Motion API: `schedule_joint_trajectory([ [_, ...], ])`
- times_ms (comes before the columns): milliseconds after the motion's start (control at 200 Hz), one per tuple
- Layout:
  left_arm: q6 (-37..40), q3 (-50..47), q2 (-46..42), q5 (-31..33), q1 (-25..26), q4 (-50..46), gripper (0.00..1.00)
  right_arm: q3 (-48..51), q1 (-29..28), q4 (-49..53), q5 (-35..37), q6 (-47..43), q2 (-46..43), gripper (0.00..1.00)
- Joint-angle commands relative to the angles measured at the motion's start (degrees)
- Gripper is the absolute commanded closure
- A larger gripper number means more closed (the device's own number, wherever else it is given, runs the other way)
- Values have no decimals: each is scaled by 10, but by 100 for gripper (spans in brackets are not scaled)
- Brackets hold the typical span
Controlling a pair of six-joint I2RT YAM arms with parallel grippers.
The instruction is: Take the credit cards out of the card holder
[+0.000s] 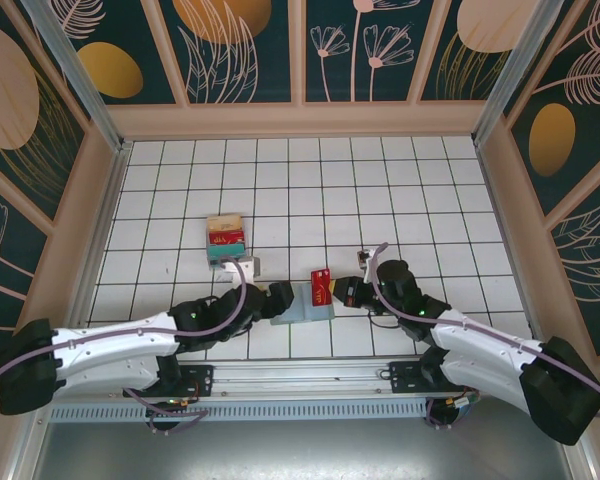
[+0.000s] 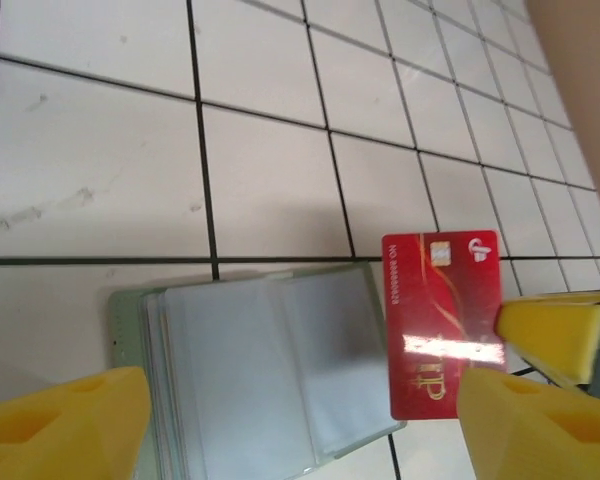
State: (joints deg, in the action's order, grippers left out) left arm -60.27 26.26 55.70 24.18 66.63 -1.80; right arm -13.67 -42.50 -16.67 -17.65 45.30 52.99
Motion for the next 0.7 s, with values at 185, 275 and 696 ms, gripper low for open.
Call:
schedule_joint_trajectory([
  [185,-4,-6,-84,62,-2,-83,1,-77,-10,21,-5,-73,22,100],
  [275,-6,-10,-104,69,-2,-94,1,-105,-24,29,10,-105,47,100],
  [696,5,-58,-172,28,-3,51,30,-99,-29,-91,-71,-74,84,100],
])
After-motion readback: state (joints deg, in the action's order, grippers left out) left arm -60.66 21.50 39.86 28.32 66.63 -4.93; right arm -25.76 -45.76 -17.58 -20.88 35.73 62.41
